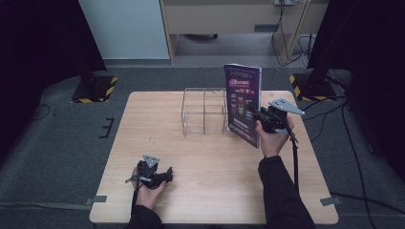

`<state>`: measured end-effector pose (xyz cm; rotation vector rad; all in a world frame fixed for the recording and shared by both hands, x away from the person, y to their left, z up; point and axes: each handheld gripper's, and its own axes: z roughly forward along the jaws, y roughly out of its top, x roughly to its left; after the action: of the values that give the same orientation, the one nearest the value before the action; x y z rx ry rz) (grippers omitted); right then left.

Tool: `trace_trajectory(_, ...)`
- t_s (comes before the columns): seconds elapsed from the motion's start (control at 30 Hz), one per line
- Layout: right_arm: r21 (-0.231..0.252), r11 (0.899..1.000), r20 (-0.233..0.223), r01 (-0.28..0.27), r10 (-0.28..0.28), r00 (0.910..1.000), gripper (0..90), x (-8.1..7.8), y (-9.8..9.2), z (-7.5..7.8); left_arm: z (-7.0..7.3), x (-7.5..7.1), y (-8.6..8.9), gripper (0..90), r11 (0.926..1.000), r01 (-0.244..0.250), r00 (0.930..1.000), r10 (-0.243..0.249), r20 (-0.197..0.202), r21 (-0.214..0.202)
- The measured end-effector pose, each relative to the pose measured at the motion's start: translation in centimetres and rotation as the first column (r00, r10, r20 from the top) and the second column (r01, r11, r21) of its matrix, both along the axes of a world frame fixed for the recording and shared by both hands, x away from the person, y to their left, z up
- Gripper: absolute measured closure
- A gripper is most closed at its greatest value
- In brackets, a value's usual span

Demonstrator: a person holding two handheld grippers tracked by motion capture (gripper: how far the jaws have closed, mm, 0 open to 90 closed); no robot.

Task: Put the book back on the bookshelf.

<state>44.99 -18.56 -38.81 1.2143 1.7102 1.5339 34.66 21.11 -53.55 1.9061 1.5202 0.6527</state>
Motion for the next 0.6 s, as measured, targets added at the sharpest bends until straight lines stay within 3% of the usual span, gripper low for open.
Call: trace_trajectory(0.6, -0.022, 0.999, 0.023, 0.029, -0.029, 0.9993, 82.9, 1.0, 1.5, -1.3, 0.0, 0.0, 0.0, 10.7, 1.0000, 0.002, 1.0000, -0.002, -0.002, 0.003)
